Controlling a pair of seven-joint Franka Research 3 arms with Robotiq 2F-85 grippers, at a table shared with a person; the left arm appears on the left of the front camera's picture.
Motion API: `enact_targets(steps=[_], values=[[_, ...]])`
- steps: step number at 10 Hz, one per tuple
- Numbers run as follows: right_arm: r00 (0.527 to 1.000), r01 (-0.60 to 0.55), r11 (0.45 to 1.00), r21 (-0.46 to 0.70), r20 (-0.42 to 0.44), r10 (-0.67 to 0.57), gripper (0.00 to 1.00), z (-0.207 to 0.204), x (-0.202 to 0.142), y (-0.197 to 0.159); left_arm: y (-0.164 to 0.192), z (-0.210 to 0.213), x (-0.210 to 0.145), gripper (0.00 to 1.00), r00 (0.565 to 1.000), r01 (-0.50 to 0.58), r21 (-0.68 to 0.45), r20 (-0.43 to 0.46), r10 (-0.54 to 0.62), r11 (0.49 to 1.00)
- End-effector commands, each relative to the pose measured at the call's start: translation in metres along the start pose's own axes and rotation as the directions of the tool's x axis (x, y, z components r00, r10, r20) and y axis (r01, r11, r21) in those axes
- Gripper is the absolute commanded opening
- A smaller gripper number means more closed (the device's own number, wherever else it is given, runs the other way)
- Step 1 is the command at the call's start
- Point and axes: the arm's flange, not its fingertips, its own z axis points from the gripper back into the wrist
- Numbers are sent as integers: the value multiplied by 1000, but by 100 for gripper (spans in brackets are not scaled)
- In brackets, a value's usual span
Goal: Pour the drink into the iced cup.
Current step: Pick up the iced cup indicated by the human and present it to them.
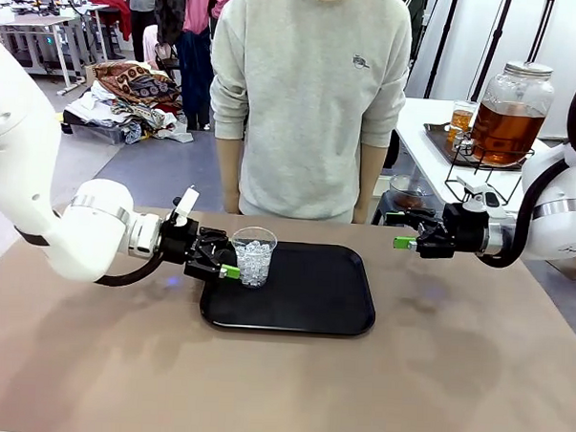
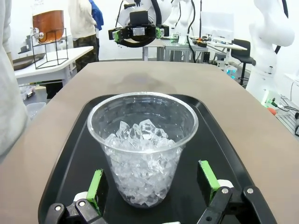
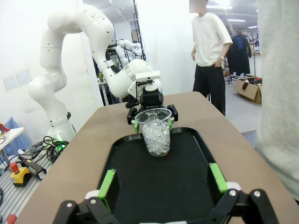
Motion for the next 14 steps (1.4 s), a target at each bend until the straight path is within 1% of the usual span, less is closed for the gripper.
enact_targets(steps=[1, 8, 12, 14], values=[[1000, -2, 1000, 0, -1, 2, 100, 0, 2, -1, 4, -10, 0, 100, 1000, 24, 33, 16, -24, 999], [1000, -2, 1000, 0, -1, 2, 100, 0, 2, -1, 13, -30, 5, 100, 999, 0, 27, 35, -1, 1000], [1000, -2, 1000, 0, -1, 2, 100, 0, 2, -1, 16, -39, 5, 100, 998, -39, 37, 49, 37, 999], [1000, -2, 1000, 0, -1, 2, 100, 0, 2, -1, 18, -43, 4, 100, 998, -55, 35, 41, 53, 998]])
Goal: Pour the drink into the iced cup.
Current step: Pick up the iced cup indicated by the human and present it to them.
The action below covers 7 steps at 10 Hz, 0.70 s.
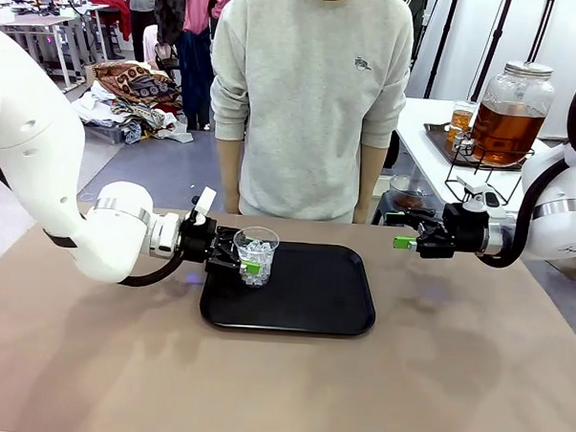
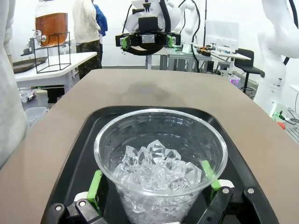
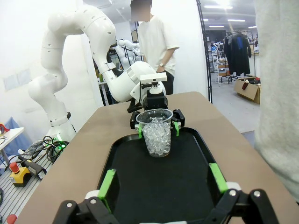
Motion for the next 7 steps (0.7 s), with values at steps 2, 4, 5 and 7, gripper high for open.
enact_targets(steps=[2, 4, 5, 7], values=[[1000, -2, 1000, 0, -1, 2, 100, 0, 2, -1, 6, -8, 1, 100, 1000, -23, 23, -6, 24, 999], [1000, -2, 1000, 0, -1, 2, 100, 0, 2, -1, 5, -8, 2, 60, 1000, -8, 25, -14, 9, 1000], [1000, -2, 1000, 0, -1, 2, 100, 0, 2, -1, 4, -7, 2, 60, 1000, -9, 29, -7, 9, 1000], [1000, -2, 1000, 0, -1, 2, 100, 0, 2, -1, 2, -7, 5, 60, 1000, 1, 32, 11, -2, 999]])
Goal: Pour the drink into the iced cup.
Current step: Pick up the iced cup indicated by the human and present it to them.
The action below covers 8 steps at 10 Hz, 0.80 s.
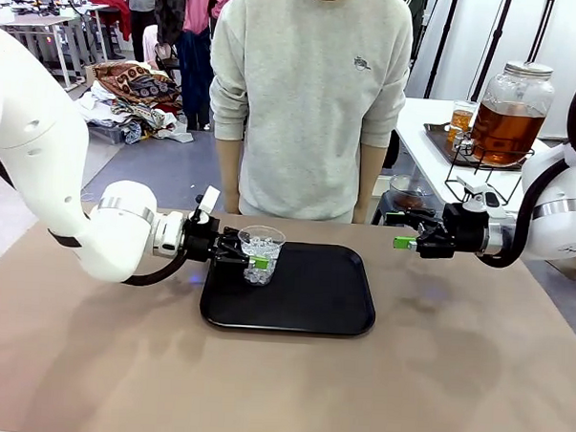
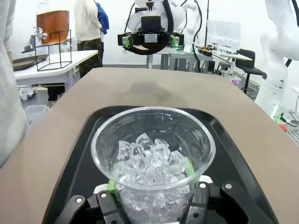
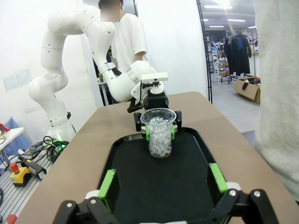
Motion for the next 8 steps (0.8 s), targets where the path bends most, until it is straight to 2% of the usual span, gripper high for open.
enact_targets(steps=[1, 5, 8], values=[[1000, -2, 1000, 0, -1, 2, 100, 0, 2, -1, -3, -3, 7, 60, 999, 17, 28, 29, -18, 999], [1000, -2, 1000, 0, -1, 2, 100, 0, 2, -1, -2, 1, 57, 60, 997, 32, 58, 68, -36, 998], [1000, -2, 1000, 0, -1, 2, 100, 0, 2, -1, 16, 3, 105, 60, 996, 65, 64, 50, -68, 996]])
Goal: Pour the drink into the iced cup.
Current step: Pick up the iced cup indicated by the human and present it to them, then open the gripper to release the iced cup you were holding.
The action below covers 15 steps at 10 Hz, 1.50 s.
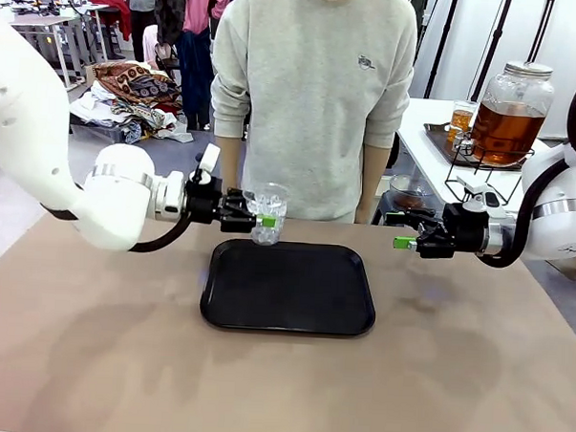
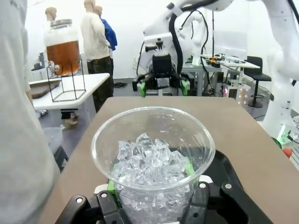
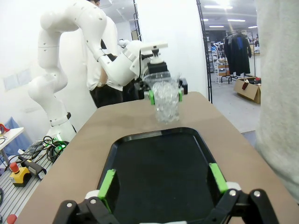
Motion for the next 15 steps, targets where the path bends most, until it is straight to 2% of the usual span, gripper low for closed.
enact_targets(steps=[1, 4, 5, 6, 15], values=[[1000, -2, 1000, 0, -1, 2, 100, 0, 2, -1, 10, -6, 24, 60, 1000, 12, 12, -12, -12, 1000], [1000, -2, 1000, 0, -1, 2, 100, 0, 2, -1, 19, -8, 46, 60, 1000, 20, 9, -16, -20, 1000], [1000, -2, 1000, 0, -1, 2, 100, 0, 2, -1, 19, -6, 48, 60, 1000, 19, -26, -21, -19, 999], [1000, -2, 1000, 0, -1, 2, 100, 0, 2, -1, 18, -6, 42, 60, 999, 33, 22, -2, -33, 999], [1000, -2, 1000, 0, -1, 2, 100, 0, 2, -1, 18, -6, 42, 60, 999, 33, 22, -2, -33, 999]])
